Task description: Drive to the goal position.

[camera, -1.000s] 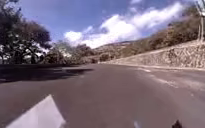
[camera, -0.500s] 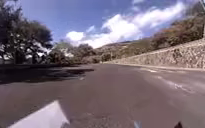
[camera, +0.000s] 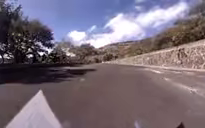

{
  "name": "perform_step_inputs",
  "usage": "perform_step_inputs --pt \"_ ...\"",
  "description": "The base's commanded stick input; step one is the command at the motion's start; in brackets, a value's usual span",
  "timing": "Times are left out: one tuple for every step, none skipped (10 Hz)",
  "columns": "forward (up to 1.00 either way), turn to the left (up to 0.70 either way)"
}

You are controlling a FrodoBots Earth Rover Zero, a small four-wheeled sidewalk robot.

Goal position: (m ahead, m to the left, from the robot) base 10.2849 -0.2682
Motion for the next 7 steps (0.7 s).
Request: perform_step_inputs --pt "0.7 -0.27" --pt "0.7 -0.35" --pt "0.7 -0.35" --pt "0.7 -0.35" --pt "0.7 -0.35" --pt "0.7 -0.35" --pt "0.7 -0.35"
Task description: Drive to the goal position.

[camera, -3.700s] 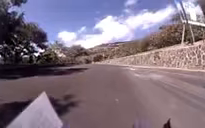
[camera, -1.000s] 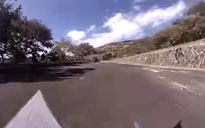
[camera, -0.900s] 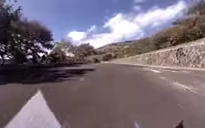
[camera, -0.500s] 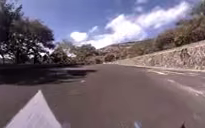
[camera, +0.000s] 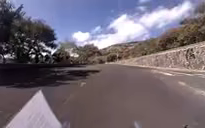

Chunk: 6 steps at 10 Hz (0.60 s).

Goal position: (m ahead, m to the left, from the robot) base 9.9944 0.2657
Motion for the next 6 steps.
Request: perform_step_inputs --pt "0.7 -0.35" --pt "0.7 -0.35" --pt "0.7 -0.35" --pt "0.7 -0.35" --pt "0.7 -0.35" --pt "0.7 -0.35"
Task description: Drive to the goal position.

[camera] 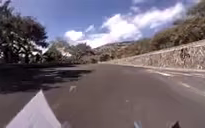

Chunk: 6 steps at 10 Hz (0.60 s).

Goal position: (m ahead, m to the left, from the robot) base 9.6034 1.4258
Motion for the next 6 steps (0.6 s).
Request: perform_step_inputs --pt "0.7 -0.35" --pt "0.7 -0.35" --pt "0.7 -0.35" --pt "0.7 -0.35" --pt "0.7 -0.35" --pt "0.7 -0.35"
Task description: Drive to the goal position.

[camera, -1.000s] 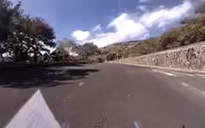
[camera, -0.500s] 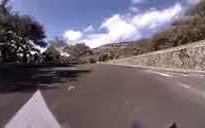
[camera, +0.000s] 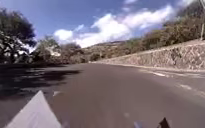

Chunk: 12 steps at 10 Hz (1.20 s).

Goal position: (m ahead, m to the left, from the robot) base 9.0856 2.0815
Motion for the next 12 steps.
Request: perform_step_inputs --pt "0.7 0.0" --pt "0.7 0.0" --pt "0.7 0.0" --pt "0.7 0.0" --pt "0.7 0.0" --pt "0.7 0.0" --pt "0.7 0.0" --pt "0.7 0.0" --pt "0.7 0.0" --pt "0.7 0.0" --pt "0.7 0.0" --pt "0.7 0.0"
